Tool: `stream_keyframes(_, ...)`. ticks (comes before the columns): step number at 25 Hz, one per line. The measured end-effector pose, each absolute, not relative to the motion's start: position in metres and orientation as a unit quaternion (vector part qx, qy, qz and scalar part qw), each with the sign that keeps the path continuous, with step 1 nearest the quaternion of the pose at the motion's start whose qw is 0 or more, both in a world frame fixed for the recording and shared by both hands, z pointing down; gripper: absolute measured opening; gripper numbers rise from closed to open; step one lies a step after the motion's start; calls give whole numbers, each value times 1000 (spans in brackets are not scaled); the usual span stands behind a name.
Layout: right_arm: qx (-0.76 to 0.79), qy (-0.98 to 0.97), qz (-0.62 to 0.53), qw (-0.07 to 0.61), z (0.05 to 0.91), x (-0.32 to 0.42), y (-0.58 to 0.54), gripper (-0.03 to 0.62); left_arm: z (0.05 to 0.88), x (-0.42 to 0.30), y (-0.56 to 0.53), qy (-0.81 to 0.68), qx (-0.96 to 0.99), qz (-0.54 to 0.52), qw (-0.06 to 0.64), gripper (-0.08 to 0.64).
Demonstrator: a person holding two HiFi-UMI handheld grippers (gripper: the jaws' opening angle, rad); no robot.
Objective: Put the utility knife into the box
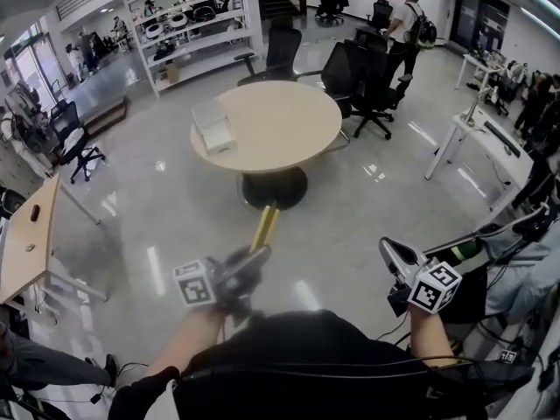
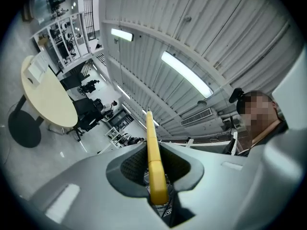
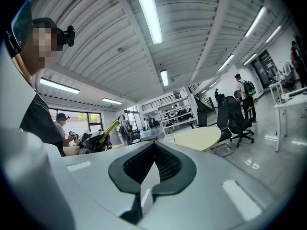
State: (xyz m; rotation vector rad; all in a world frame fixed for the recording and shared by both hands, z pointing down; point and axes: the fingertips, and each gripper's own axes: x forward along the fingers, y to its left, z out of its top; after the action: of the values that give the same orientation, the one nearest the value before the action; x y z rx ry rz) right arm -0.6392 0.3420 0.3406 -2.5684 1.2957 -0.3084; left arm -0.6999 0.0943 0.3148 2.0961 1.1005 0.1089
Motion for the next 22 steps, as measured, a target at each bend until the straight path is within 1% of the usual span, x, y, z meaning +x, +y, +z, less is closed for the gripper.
stream_keyframes(7, -905, 390, -115, 124, 352, -594, 355, 15, 326, -626, 99, 475, 790, 63, 382, 71)
stream_keyframes(11, -922, 355, -110, 111, 344, -547, 340, 14, 329, -563, 80, 504, 769, 61, 388, 71)
stream_keyframes(16, -938, 319, -93, 101, 315, -486, 312, 15, 311, -485, 44, 537, 750, 54, 383, 71)
stream_keyframes(22, -950, 280, -82, 111, 310, -411, 289, 15, 316, -392, -3, 549, 747, 65, 368, 71)
